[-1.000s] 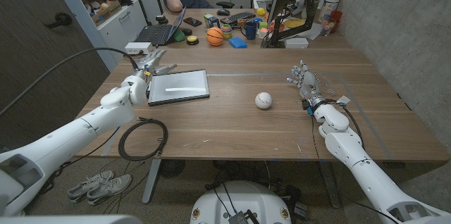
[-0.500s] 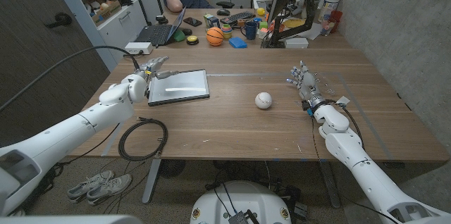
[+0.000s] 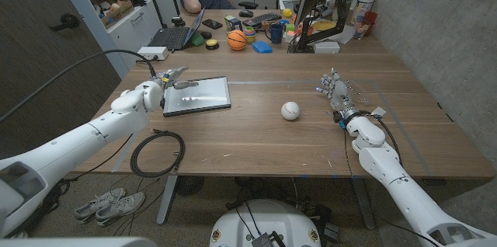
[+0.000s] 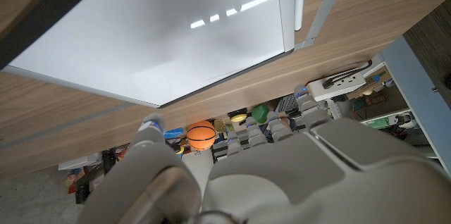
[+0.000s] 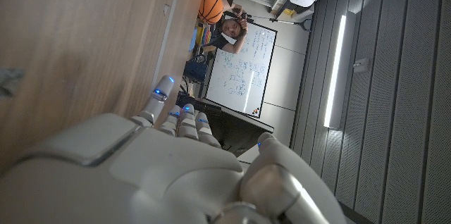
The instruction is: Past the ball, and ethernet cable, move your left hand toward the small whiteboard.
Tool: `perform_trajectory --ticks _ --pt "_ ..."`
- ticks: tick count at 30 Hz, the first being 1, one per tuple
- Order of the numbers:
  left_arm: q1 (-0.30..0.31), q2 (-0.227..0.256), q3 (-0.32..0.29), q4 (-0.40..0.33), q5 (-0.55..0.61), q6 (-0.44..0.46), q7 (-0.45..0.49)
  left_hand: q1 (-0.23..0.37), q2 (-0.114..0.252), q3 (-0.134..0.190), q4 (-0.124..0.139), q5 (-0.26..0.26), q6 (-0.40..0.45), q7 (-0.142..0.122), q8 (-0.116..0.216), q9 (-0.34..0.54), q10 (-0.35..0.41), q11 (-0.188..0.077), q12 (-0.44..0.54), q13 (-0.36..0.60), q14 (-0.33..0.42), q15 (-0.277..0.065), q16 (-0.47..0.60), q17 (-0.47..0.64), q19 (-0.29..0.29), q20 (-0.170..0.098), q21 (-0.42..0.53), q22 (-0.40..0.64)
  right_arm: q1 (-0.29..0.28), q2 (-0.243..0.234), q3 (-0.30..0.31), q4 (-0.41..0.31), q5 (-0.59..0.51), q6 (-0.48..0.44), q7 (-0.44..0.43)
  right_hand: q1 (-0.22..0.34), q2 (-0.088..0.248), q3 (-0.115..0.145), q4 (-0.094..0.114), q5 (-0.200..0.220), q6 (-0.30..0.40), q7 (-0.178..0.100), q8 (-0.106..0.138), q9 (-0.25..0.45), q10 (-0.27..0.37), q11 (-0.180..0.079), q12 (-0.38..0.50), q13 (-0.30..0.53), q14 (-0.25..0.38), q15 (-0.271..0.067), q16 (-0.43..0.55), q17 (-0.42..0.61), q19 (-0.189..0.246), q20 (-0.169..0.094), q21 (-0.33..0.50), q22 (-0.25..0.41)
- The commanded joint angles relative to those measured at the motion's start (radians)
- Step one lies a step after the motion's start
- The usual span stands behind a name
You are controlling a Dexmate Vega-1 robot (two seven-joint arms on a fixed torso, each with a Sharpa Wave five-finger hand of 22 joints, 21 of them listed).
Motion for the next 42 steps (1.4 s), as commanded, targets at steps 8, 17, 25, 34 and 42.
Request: perform_trajectory --ticks 8,17,25,34,42 --pt "-0.041 -0.01 0.027 0.022 0.009 0.011 -0.086 0.017 0.008 -0.007 -0.012 0.017 0.044 -0.001 0.027 0.004 0.073 -0.01 0.014 0.003 0.029 -0.005 0.008 0.002 0.021 0.004 0.002 0.002 0.014 0.006 0.002 0.022 0.005 0.013 0.005 -0.008 0.004 -0.004 -0.001 0.007 0.0 0.02 -0.002 0.004 0.002 0.004 -0.003 0.002 -0.022 0.001 -0.004 0.003 -0.147 0.003 -0.004 0.005" --pt "-0.054 -0.016 0.038 0.03 0.016 0.019 -0.11 0.054 0.039 0.011 -0.026 0.025 0.095 -0.002 0.04 0.004 0.11 -0.004 0.013 0.005 0.059 -0.018 0.012 0.0 0.044 0.0 0.004 0.002 0.02 0.004 -0.001 0.032 0.001 0.019 0.008 -0.008 0.005 -0.007 -0.002 0.009 -0.001 0.021 -0.002 0.004 0.003 0.004 -0.003 0.002 -0.021 0.002 -0.006 0.003 -0.152 0.003 -0.01 0.005" --pt "-0.064 -0.019 0.047 0.034 0.023 0.024 -0.129 0.083 0.058 0.025 -0.038 0.024 0.124 -0.002 0.046 0.004 0.137 -0.001 0.014 0.007 0.082 -0.021 0.015 -0.001 0.06 0.0 0.005 0.002 0.023 0.006 -0.001 0.039 0.006 0.017 0.012 -0.008 0.005 -0.01 -0.002 0.01 -0.001 0.021 -0.002 0.004 0.003 0.003 -0.003 0.002 -0.02 0.002 -0.007 0.003 -0.152 0.004 -0.013 0.005" --pt "-0.073 -0.022 0.05 0.034 0.029 0.032 -0.141 0.095 0.066 0.031 -0.044 0.023 0.137 -0.002 0.049 0.003 0.136 -0.006 0.009 0.008 0.085 -0.024 0.012 -0.001 0.06 -0.001 0.002 0.001 0.03 0.007 -0.002 0.049 0.008 0.014 0.016 -0.008 0.005 -0.013 -0.002 0.011 0.0 0.021 -0.002 0.004 0.004 0.005 -0.003 0.002 -0.019 0.001 -0.008 0.003 -0.153 0.002 -0.017 0.005" --pt "-0.076 -0.022 0.052 0.038 0.033 0.029 -0.142 0.103 0.071 0.034 -0.047 0.021 0.146 -0.002 0.05 0.003 0.133 -0.006 0.004 0.008 0.085 -0.027 0.01 -0.001 0.057 0.002 0.0 0.001 0.042 0.009 -0.005 0.067 0.005 0.023 0.023 -0.008 0.006 -0.015 -0.002 0.012 0.0 0.021 -0.002 0.004 0.004 0.005 -0.003 0.002 -0.019 0.002 -0.009 0.002 -0.153 0.002 -0.019 0.005"
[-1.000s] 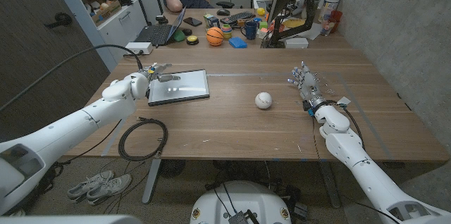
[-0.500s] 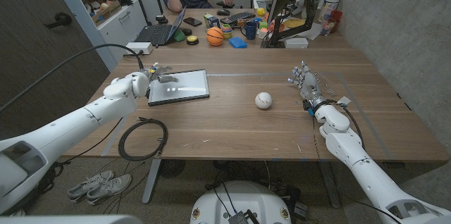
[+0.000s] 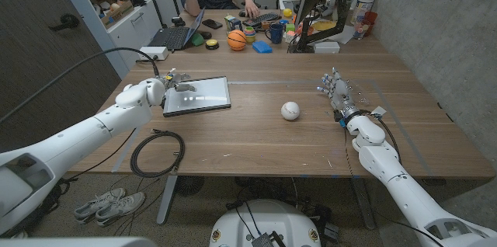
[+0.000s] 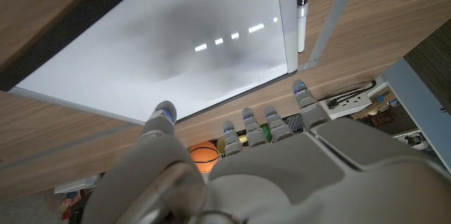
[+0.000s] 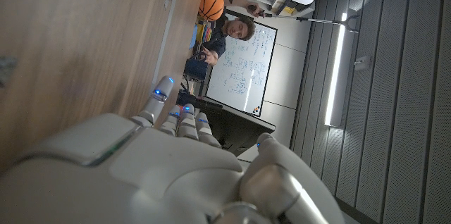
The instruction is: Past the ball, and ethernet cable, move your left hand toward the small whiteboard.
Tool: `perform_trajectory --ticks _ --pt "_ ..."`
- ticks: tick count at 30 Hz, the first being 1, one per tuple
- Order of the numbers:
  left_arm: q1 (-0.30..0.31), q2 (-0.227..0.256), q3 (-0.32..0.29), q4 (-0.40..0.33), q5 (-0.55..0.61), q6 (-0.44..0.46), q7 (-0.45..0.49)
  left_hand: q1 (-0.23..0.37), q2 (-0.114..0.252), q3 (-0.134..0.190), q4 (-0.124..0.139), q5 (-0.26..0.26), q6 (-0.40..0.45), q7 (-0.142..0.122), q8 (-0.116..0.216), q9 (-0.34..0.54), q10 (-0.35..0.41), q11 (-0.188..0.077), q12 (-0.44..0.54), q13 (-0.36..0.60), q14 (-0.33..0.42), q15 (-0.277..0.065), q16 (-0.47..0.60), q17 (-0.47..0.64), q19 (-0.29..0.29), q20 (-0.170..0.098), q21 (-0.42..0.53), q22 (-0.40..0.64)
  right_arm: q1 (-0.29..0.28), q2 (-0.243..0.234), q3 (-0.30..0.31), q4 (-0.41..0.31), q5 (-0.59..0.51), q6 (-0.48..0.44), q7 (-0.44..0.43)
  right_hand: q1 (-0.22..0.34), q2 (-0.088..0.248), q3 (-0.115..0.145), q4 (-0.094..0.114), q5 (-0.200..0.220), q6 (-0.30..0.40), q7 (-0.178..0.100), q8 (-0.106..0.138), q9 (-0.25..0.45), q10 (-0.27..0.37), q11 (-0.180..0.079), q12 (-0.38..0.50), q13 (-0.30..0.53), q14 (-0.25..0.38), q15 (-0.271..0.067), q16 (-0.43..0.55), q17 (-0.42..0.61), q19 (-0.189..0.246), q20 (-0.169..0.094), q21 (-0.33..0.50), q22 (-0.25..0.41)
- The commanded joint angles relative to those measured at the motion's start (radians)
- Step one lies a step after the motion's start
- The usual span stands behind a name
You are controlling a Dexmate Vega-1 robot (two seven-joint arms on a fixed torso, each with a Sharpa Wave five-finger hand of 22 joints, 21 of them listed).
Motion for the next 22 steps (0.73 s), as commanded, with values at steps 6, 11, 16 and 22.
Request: perform_trajectory --ticks 6,11,16,22 --pt "-0.013 -0.007 0.006 0.01 0.008 0.003 -0.013 0.02 0.003 0.009 -0.006 0.004 0.016 -0.002 0.008 0.002 0.003 -0.002 -0.006 0.003 0.002 -0.009 0.001 0.004 0.003 0.007 -0.001 0.001 0.026 0.006 -0.007 0.037 0.001 0.006 0.015 0.004 -0.003 -0.01 -0.001 0.008 0.006 0.021 0.0 0.004 0.01 0.003 -0.002 0.002 -0.012 0.001 -0.002 0.002 -0.144 0.002 -0.005 0.005" --pt "-0.021 -0.012 0.013 0.022 0.011 -0.005 -0.016 0.023 0.006 0.011 -0.008 0.003 0.02 -0.002 0.008 0.002 0.003 -0.002 -0.008 0.003 0.002 -0.011 -0.001 0.004 0.001 0.007 -0.003 0.001 0.039 0.01 -0.009 0.057 0.003 0.007 0.023 0.004 -0.002 -0.012 -0.001 0.009 0.001 0.022 -0.002 0.004 0.004 0.004 -0.004 0.002 -0.017 0.001 -0.005 0.002 -0.15 0.001 -0.01 0.005" --pt "-0.027 -0.019 0.016 0.031 0.012 -0.006 -0.019 0.026 0.008 0.012 -0.009 0.001 0.025 -0.002 0.008 0.001 0.0 -0.003 -0.011 0.003 0.0 -0.01 -0.003 0.004 -0.004 0.005 -0.005 0.001 0.055 0.015 -0.014 0.081 0.002 0.01 0.031 0.005 -0.001 -0.016 -0.002 0.011 0.007 0.021 0.001 0.004 0.01 0.004 -0.002 0.002 -0.011 0.001 -0.005 0.001 -0.143 0.002 -0.012 0.005" --pt "-0.036 -0.026 0.023 0.038 0.019 -0.003 -0.022 0.028 0.01 0.012 -0.009 -0.002 0.03 -0.002 0.008 0.001 0.001 -0.002 -0.013 0.003 -0.001 -0.014 -0.005 0.004 -0.01 0.001 -0.008 0.001 0.076 0.021 -0.017 0.116 0.003 0.017 0.045 0.006 -0.001 -0.017 -0.002 0.012 0.007 0.021 0.0 0.004 0.01 0.004 -0.002 0.002 -0.01 0.001 -0.007 0.001 -0.143 0.003 -0.015 0.006"
